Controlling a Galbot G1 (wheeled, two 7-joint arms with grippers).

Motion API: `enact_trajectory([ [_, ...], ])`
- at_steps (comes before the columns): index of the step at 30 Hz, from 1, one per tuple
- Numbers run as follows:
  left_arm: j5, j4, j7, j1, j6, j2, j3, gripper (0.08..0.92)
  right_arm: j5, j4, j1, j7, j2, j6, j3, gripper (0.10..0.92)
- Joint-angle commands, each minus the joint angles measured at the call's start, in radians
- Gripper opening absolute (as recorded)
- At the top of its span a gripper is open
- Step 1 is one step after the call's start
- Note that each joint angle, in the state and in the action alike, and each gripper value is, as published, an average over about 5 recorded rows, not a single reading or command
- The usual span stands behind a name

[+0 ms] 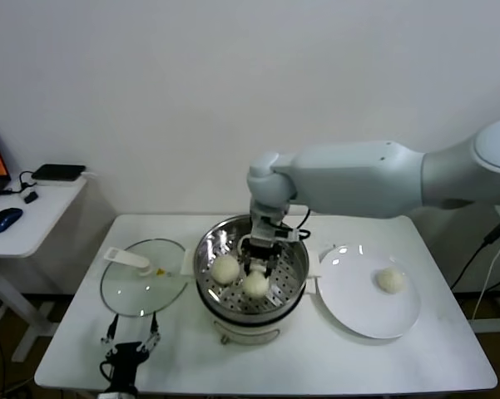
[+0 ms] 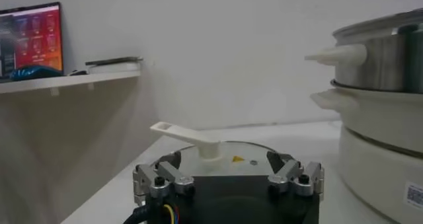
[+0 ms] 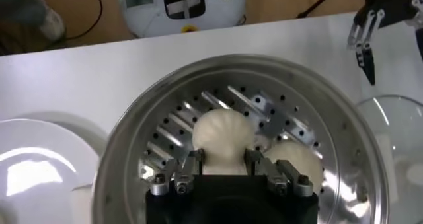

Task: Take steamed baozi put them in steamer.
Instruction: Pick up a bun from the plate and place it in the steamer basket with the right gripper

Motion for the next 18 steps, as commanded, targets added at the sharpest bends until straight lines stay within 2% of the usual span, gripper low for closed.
enact_trajectory([
  [1, 0.002, 0.001, 0.0, 0.001, -0.002, -0.003, 0.002, 0.823, -0.056, -0.008, -0.084, 0.017, 0.027, -0.002, 0.04, 0.459],
  [7, 0.003, -0.001, 0.001, 0.0, 0.0, -0.004, 0.001, 0.823, -0.057, -0.007, -0.07, 0.023, 0.014, 0.004, 0.042, 0.504],
  [13, 0.004, -0.006, 0.002, 0.0, 0.002, -0.005, 0.0, 0.823, -0.013, -0.04, -0.025, 0.015, -0.014, 0.024, 0.041, 0.67],
  [18, 0.005, -0.007, 0.002, 0.001, 0.002, -0.004, -0.001, 0.823, 0.17, -0.092, 0.064, -0.014, -0.061, 0.06, -0.035, 0.796],
])
